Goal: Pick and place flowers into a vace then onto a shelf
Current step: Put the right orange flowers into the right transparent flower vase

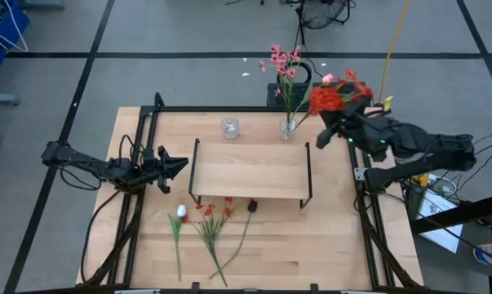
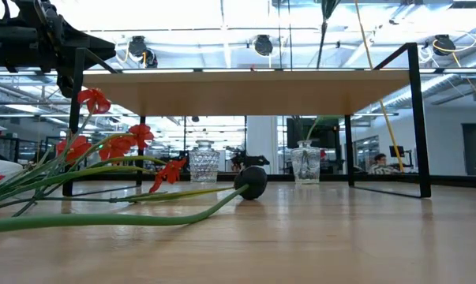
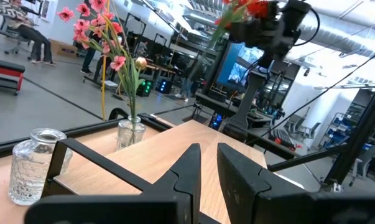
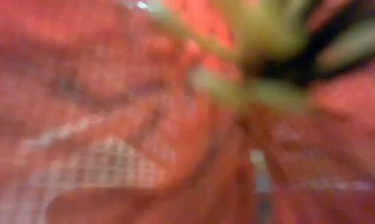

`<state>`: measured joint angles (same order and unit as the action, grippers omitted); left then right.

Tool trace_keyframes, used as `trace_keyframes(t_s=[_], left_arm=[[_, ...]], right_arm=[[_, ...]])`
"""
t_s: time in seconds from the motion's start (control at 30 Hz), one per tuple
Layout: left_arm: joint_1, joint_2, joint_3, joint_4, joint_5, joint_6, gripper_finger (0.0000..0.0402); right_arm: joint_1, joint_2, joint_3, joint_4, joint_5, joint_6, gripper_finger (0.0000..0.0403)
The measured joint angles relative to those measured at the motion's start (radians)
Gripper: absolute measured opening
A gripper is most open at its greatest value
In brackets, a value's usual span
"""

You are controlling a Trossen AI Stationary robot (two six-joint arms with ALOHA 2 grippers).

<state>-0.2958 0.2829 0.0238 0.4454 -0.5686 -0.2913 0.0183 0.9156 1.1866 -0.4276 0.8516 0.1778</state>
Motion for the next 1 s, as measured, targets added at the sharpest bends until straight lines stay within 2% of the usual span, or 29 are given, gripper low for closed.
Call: trace_keyframes(t_s=[0.17, 0.3, 0.43, 0.57, 0.7, 0.83, 1.0], left_arm=[[0.0, 0.0, 0.0, 0.0, 0.0, 0.0, 0.0058], [0.0, 0.0, 0.0, 0.0, 0.0, 0.0, 0.0058], [0.0, 0.0, 0.0, 0.0, 0.0, 0.0, 0.0058], [0.0, 0.0, 0.0, 0.0, 0.0, 0.0, 0.0058], [0.0, 0.0, 0.0, 0.0, 0.0, 0.0, 0.0058], [0.0, 0.0, 0.0, 0.0, 0.0, 0.0, 0.0058], [0.0, 0.0, 0.0, 0.0, 0.0, 0.0, 0.0058]], right_arm=[[-0.146, 0.086, 0.0, 0.0, -0.105, -0.09, 0.0], [-0.275, 0.154, 0.0, 0.034, -0.249, -0.07, 0.0], [-0.366, 0.204, 0.0, 0.088, -0.343, -0.091, 0.0], [-0.46, 0.237, 0.0, 0.113, -0.485, -0.082, 0.0], [-0.529, 0.257, 0.0, 0.116, -0.541, -0.104, 0.0], [-0.603, 0.271, 0.0, 0.112, -0.642, -0.093, 0.0], [-0.655, 0.272, 0.0, 0.104, -0.704, -0.093, 0.0]])
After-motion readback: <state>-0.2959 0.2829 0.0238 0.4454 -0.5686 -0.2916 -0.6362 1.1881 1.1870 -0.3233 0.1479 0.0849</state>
